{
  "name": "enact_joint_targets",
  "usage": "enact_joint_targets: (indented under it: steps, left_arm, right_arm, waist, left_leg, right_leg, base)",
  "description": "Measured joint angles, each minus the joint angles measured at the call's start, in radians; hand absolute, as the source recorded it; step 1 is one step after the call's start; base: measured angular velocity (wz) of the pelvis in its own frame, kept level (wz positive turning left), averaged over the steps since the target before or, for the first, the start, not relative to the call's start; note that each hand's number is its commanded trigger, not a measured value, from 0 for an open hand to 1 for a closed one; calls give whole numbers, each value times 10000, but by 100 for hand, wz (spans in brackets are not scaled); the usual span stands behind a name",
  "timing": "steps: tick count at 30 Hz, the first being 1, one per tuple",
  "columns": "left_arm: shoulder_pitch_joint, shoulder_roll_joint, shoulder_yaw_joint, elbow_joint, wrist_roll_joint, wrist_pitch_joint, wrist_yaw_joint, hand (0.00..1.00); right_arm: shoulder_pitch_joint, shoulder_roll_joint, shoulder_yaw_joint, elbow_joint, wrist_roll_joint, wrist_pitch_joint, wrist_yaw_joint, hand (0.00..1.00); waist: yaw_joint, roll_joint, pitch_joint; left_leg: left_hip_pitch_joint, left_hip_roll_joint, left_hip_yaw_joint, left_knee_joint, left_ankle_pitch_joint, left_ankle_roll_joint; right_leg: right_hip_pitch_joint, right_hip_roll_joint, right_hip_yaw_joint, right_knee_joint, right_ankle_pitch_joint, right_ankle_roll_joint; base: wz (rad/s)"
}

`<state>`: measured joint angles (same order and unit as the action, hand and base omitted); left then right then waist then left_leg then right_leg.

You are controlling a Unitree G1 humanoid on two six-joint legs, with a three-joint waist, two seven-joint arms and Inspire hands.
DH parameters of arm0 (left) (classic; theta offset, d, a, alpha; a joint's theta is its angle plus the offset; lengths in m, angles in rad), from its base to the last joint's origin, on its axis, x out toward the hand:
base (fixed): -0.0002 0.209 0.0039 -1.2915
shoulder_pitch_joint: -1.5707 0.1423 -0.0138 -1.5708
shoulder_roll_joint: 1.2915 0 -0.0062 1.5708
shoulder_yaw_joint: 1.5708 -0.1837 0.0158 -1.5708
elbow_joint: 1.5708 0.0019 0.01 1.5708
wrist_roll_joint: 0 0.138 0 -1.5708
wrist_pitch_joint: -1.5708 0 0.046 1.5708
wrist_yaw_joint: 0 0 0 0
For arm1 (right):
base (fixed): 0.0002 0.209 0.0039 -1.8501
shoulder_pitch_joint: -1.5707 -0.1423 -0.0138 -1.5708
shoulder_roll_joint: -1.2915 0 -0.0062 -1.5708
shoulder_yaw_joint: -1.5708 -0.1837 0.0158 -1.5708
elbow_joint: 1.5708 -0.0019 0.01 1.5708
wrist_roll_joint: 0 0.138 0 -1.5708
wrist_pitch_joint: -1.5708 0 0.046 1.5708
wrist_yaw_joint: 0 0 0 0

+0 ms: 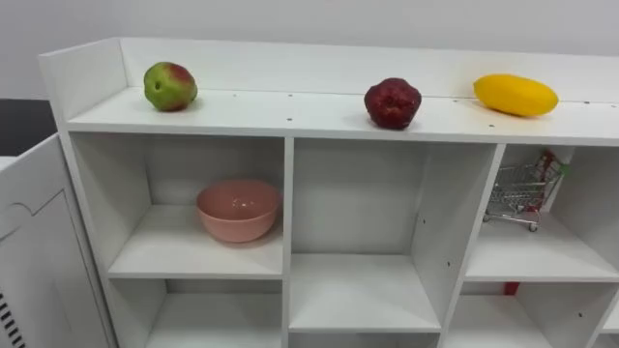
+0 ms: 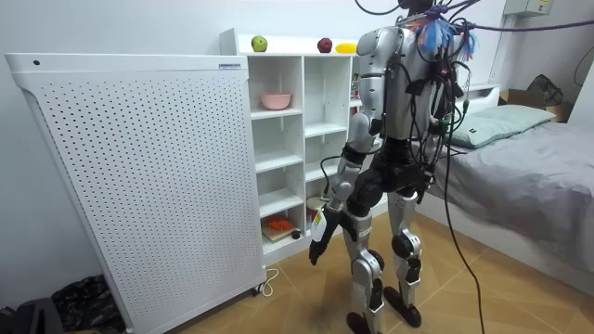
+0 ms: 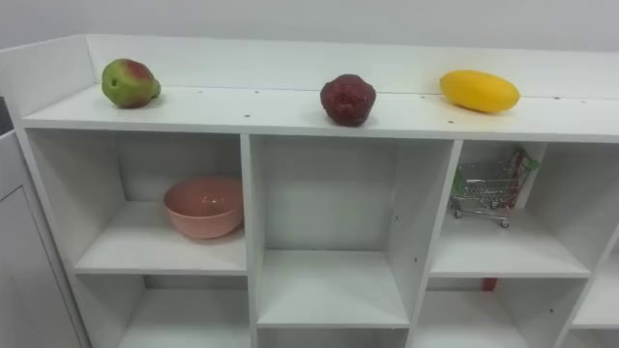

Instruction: Arrange fruit in the closet

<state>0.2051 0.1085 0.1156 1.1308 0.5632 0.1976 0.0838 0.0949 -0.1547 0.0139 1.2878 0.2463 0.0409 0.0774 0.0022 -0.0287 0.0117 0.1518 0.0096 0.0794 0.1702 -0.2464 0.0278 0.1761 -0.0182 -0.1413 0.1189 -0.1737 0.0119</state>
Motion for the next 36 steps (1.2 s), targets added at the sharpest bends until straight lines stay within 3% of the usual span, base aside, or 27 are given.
enact_joint_targets:
  steps: [9, 15, 20, 24, 25, 27, 30, 32, 36]
  left_arm:
    - [-34, -5, -4, -1, -6, -32, 3, 0]
    - [15, 2, 3, -61, -62, -185, 28, 0]
    - [-8, -9, 9, -73, -146, -404, 420, 0]
    - [-22, 7, 83, -76, -217, -559, 636, 0]
    - [-31, 17, 115, -88, -215, -633, 641, 0]
    - [-25, 25, 211, -102, -231, -769, 662, 0]
    - [-35, 130, 244, -225, -375, -1006, 831, 0]
    - [16, 169, 243, -290, -609, -1099, 1045, 0]
    - [241, 177, 224, -529, -606, -1165, 1472, 0]
  right_arm:
    - [-60, 2, 12, 4, -165, -47, -33, 0]
    - [-3, 36, 8, 18, 495, -40, -299, 0]
    - [129, 64, -103, 37, 1149, -30, -622, 0]
    - [69, 37, -793, -123, 1400, 41, -1289, 0]
    - [78, 17, -1066, -473, 1425, 81, -1536, 0]
    - [-26, 14, -1586, -1267, 1667, 42, -1960, 0]
    - [-462, 0, -2051, -2310, 1992, -98, -2741, 0]
    - [-453, 1, -2136, -3553, 1914, -105, -3283, 0]
    - [-480, -1, -2225, -6635, 1822, -502, -4406, 0]
  waist:
    - [8, -8, -5]
    - [10, 2, -107]
    - [7, -55, -78]
    - [-10, -52, -77]
    - [-54, -134, -110]
    - [-196, -94, -61]
    - [-280, -142, -53]
    - [-282, -131, -60]
    - [-210, 27, -108]
  left_leg:
    - [-23, -1, -13, -1, 0, 0]
    - [75, -36, -1, 51, 4, -3]
    - [183, -1, 12, -39, 0, 3]
    - [177, -8, 27, 2, -2, 4]
    - [189, -32, 27, 2, -1, 4]
    - [191, -39, 26, 0, -1, 5]
    - [161, -40, 48, 5, 0, 6]
    - [163, -38, 85, -8, 0, 6]
    - [164, -36, 262, 0, 3, 8]
  right_leg:
    - [-10, -1, 14, 7, 0, 0]
    - [76, 7, 26, 11, 0, 0]
    - [161, 10, 151, 10, 0, 0]
    - [126, 31, 266, 42, 0, -1]
    - [126, 27, 273, 75, 0, -1]
    - [93, 28, 269, 136, 0, -1]
    - [-38, 29, 285, 198, 8, -12]
    - [-100, 33, 349, 221, 8, -12]
    - [-252, 62, 574, 313, 7, -11]
  base:
    - [0]
    - [0]
    - [-4]
    - [-5]
    - [0]
    - [-2]
    - [-4]
    - [-11]
    - [-17]
